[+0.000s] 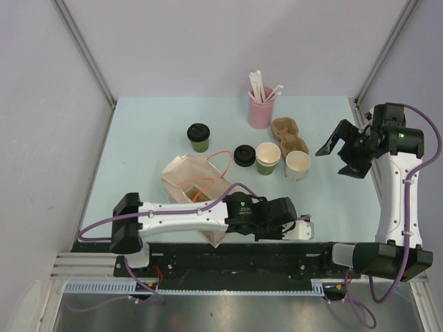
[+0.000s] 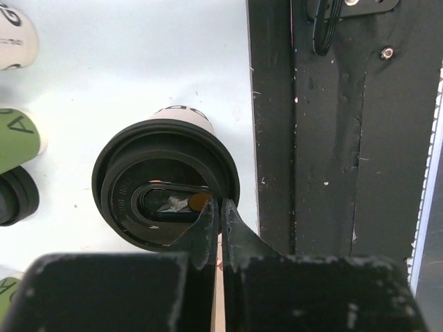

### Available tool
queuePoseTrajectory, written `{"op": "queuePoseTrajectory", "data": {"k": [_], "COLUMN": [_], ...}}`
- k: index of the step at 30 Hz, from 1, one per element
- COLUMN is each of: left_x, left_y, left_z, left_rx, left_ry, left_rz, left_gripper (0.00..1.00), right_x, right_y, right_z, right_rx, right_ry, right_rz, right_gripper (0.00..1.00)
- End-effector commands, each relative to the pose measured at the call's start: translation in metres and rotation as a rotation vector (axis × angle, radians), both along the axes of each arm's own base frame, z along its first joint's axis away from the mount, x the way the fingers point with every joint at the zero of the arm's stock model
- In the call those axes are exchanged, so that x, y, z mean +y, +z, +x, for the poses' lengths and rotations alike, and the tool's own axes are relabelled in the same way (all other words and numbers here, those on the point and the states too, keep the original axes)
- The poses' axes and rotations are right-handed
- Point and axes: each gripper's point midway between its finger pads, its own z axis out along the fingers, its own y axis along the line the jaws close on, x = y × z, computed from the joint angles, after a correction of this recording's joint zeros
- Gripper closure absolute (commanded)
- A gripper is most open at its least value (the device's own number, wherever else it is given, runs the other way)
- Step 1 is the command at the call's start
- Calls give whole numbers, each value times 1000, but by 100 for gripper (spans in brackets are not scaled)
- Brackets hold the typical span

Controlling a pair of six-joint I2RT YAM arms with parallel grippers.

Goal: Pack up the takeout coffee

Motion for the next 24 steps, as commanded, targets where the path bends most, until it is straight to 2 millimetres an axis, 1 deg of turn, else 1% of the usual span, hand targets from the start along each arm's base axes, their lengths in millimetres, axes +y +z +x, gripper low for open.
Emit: {"op": "queuePoseTrajectory", "data": {"k": [1,8,12,14,15,17,20,24], "left_x": [-1,3,1,-1,-1,-2,-4,-5], "left_y": [-10,-23,-24,-22,-22,-23,-22,-20], "left_z": [-2,-3,-1,-1,-1,0,1,1], "left_rx": [25,36,31,27,26,20,17,17], "left_ry": [-30,-41,-50,-53,-52,-57,-61,-65], "left_rz": [26,60,63,54,56,60,57,52], "left_gripper": [100,100,100,95,90,87,89,90], "right_x": [-1,-2,-1,-1,0,0,1,3], "right_y": [2,0,0,3,4,5,3,5], "right_z": [-12,-13,-14,-14,-14,-16,-18,-20], "right_rx": [4,3,4,-5,-9,-14,-11,-21], "right_ry": [17,27,28,28,31,33,33,34], "right_rz": [-27,-40,-35,-33,-32,-32,-31,-22], "right_gripper": [1,0,0,0,0,0,0,0]}}
